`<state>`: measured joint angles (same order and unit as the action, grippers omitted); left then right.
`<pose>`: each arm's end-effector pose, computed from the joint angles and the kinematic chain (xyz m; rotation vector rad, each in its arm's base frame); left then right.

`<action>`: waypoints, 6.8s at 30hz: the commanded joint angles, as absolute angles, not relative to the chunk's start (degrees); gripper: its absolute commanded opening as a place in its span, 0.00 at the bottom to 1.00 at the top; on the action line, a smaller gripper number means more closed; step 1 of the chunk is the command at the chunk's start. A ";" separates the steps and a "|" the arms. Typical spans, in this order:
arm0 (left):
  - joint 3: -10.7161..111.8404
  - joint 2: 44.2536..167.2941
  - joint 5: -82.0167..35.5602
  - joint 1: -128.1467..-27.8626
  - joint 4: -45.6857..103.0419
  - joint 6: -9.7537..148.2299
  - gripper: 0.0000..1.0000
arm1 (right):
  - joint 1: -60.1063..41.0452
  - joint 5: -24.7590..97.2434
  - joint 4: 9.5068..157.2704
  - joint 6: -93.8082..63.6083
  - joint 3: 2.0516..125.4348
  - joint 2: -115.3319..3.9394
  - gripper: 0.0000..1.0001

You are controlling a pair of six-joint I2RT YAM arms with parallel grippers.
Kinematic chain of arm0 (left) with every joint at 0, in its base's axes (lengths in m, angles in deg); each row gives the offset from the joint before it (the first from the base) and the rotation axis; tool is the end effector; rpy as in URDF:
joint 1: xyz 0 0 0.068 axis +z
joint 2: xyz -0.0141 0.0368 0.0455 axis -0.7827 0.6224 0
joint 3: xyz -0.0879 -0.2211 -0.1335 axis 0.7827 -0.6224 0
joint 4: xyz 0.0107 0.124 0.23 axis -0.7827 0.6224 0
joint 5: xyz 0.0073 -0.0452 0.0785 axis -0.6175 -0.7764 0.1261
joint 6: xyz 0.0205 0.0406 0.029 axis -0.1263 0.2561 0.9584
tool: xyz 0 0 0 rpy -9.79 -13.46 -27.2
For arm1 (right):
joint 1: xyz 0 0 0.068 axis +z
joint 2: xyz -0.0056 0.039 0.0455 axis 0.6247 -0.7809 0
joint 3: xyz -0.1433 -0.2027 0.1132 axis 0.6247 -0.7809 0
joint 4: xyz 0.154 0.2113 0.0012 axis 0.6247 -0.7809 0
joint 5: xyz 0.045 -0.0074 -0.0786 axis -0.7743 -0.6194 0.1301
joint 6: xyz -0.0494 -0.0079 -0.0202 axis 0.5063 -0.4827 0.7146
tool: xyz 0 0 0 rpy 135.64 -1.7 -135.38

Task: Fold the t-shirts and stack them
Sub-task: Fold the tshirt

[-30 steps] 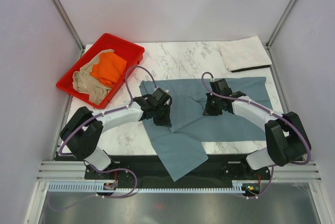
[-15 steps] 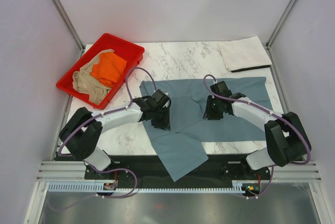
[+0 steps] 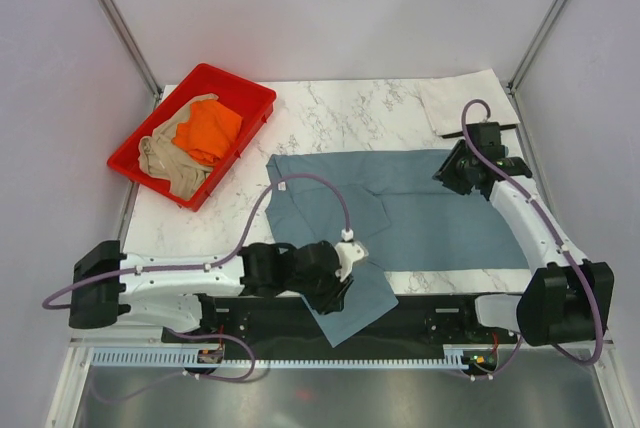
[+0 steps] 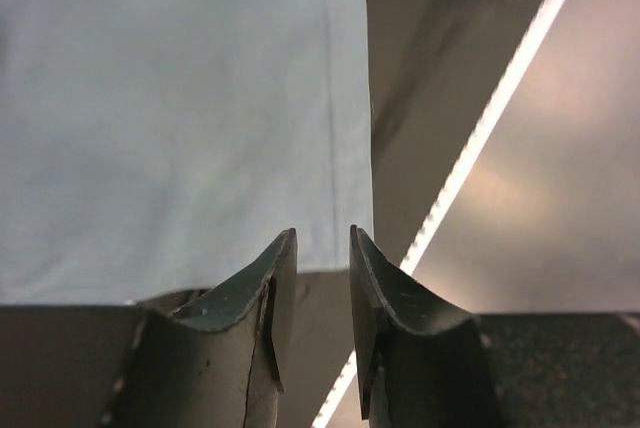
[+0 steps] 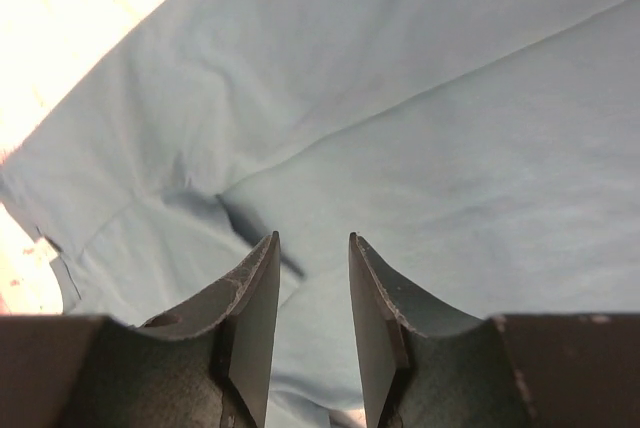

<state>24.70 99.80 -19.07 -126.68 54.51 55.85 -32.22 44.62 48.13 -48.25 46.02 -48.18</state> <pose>0.0619 -0.2433 0.2397 1.1292 2.3241 -0.8428 0.2640 0.0294 0.2726 0.7263 2.3915 0.3289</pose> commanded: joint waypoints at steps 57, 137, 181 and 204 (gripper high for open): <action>24.27 100.42 -0.90 -146.52 56.88 51.90 0.02 | -81.37 61.81 53.22 -46.25 28.72 -50.73 0.44; 52.13 111.05 -8.64 -86.75 64.44 79.50 0.02 | -61.86 72.71 62.54 -48.98 44.01 -62.77 0.00; 58.64 129.51 -7.67 -78.58 64.44 84.07 0.02 | -58.17 71.04 64.12 -47.66 54.03 -78.24 0.00; 67.69 130.24 -3.18 -78.40 74.62 78.36 0.45 | -58.17 68.94 48.23 -47.84 64.13 -77.45 0.28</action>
